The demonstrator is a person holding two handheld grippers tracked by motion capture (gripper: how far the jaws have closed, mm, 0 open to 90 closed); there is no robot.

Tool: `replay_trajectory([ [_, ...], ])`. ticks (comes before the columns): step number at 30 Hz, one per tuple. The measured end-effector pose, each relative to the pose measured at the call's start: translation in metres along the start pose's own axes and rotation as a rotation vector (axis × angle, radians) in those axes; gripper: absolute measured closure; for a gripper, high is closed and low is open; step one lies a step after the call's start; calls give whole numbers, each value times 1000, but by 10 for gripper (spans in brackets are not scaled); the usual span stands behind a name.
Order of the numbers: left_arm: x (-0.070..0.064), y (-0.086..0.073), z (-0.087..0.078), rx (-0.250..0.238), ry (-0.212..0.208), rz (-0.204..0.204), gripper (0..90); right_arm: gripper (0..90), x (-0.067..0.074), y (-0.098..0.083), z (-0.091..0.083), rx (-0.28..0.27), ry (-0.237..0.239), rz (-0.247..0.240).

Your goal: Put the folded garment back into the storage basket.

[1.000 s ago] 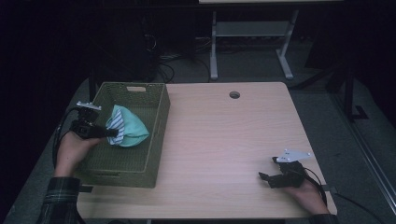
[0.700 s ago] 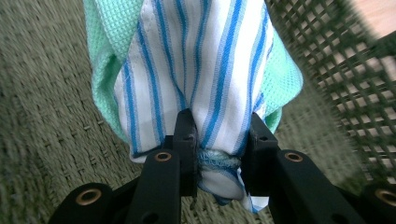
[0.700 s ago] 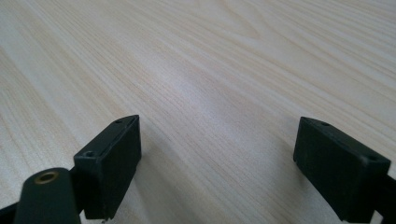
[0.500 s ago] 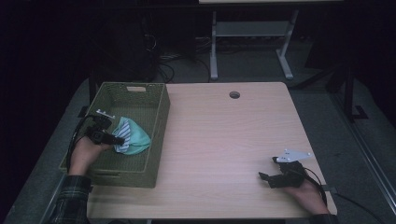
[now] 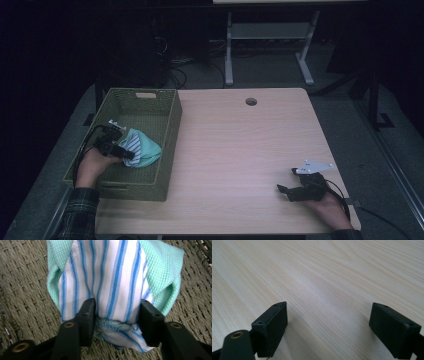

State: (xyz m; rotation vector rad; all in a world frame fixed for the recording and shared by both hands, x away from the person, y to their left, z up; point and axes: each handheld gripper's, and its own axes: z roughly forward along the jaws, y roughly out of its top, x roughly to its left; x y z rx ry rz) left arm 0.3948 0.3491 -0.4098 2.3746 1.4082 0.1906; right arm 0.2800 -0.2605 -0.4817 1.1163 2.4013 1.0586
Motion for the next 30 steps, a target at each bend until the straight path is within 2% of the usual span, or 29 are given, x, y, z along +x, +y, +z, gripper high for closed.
replay_trajectory([
  [4,0,0,-2,-17,-1,7,366,149,0,0,0,0,0,0],
  [7,0,0,-6,-43,20,-10,265,149,0,0,0,0,0,1],
  [12,-2,0,-13,-57,24,-6,170,149,0,0,0,0,0,2],
  [19,-8,8,-33,-134,36,-14,127,149,0,0,0,0,-2,3],
  [30,-37,28,-59,-228,-30,45,128,148,0,0,0,0,-3,4],
])
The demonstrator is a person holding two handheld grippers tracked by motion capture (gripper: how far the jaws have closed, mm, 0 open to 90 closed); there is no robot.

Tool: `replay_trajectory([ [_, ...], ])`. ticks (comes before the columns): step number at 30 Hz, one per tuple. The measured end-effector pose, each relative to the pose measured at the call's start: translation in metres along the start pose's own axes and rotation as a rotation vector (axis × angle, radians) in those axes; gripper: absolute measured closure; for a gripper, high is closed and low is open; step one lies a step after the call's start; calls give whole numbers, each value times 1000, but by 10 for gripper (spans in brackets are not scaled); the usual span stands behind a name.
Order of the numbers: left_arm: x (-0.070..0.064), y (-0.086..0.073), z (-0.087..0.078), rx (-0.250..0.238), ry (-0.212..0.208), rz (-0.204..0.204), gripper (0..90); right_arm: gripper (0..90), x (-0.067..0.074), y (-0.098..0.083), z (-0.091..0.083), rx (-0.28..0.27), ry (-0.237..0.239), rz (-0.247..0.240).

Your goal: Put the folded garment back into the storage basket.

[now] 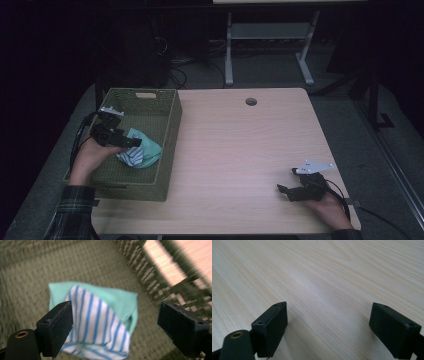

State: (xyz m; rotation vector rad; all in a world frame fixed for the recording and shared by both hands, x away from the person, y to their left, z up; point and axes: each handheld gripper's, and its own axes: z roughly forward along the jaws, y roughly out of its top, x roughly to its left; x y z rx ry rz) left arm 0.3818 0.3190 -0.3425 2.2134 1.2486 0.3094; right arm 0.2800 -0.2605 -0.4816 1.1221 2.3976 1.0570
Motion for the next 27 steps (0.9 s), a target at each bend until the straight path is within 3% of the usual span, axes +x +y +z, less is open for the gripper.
replay_trajectory([
  [14,-56,28,-10,-103,-89,102,131,147,0,0,0,0,0,-1],
  [27,-108,48,-1,-141,-166,191,131,148,0,0,0,-1,0,-1],
])
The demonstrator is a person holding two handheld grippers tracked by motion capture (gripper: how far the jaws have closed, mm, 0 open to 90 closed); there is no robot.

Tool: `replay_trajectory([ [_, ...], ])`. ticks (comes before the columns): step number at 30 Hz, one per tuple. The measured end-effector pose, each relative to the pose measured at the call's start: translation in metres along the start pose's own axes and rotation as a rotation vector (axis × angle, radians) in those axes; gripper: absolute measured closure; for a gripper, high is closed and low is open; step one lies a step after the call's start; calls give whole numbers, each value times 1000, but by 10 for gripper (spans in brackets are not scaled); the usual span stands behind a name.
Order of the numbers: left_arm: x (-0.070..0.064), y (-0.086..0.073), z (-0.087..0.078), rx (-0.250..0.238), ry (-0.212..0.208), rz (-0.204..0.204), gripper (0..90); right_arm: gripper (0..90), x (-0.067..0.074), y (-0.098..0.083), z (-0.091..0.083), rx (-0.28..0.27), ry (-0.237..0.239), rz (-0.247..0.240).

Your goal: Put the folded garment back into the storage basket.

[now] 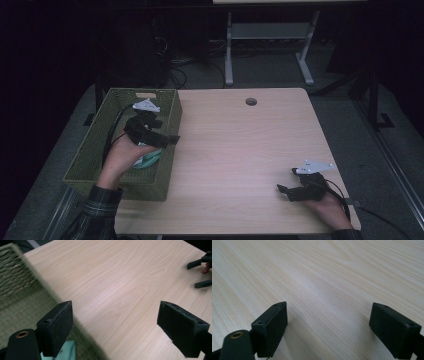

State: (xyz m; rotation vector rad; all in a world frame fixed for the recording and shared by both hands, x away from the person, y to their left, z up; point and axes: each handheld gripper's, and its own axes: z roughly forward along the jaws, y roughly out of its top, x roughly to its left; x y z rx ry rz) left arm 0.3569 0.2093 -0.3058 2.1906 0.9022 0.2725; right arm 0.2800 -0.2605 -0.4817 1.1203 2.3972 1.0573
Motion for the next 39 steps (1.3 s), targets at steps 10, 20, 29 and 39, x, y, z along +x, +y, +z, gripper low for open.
replay_trajectory([
  [10,-27,6,28,-27,-49,39,133,147,0,0,0,0,0,0],
  [20,-52,5,57,-45,-85,68,132,147,0,0,0,0,0,-1],
  [29,-72,-1,86,-40,-110,90,132,146,0,0,0,1,0,-2],
  [39,-89,-17,117,-40,-104,109,135,145,0,0,0,0,1,-2],
])
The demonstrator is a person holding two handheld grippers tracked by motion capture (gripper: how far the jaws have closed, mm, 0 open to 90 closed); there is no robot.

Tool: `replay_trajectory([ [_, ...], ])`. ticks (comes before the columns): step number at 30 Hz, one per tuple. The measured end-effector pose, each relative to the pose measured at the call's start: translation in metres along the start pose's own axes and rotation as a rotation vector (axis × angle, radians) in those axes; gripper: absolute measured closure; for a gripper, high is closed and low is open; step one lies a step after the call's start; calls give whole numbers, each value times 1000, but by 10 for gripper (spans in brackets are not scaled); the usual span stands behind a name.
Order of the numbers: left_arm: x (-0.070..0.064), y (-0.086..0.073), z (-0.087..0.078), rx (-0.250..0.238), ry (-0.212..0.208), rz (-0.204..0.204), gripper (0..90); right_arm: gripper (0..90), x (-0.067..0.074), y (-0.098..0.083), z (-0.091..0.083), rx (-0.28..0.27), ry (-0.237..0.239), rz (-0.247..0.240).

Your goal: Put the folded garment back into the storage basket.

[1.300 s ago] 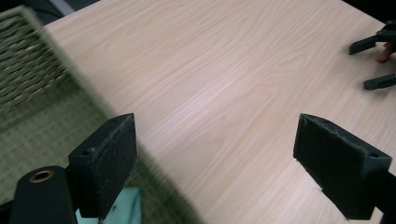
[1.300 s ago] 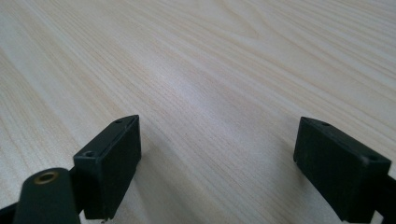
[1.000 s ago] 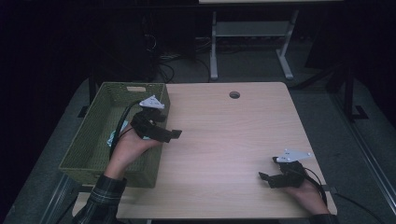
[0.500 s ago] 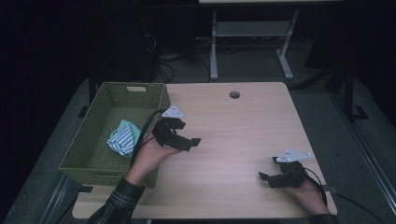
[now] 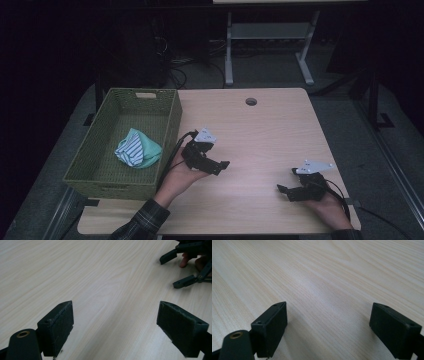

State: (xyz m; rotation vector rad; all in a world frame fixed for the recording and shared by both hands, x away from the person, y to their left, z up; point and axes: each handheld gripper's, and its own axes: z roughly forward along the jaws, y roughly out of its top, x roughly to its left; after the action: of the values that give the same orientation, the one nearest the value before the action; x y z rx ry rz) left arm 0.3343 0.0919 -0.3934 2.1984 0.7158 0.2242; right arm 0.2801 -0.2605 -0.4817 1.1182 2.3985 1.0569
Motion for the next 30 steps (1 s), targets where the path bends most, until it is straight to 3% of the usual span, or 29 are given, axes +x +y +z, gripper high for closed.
replay_trajectory([
  [10,-3,-24,27,43,18,0,138,144,0,0,0,1,1,0],
  [17,-3,-41,46,106,32,15,138,144,0,0,0,0,0,-2],
  [24,-1,-51,54,141,52,13,138,142,-1,0,0,-1,0,-12],
  [30,-6,-56,56,110,64,38,132,142,-1,0,0,0,0,-11],
])
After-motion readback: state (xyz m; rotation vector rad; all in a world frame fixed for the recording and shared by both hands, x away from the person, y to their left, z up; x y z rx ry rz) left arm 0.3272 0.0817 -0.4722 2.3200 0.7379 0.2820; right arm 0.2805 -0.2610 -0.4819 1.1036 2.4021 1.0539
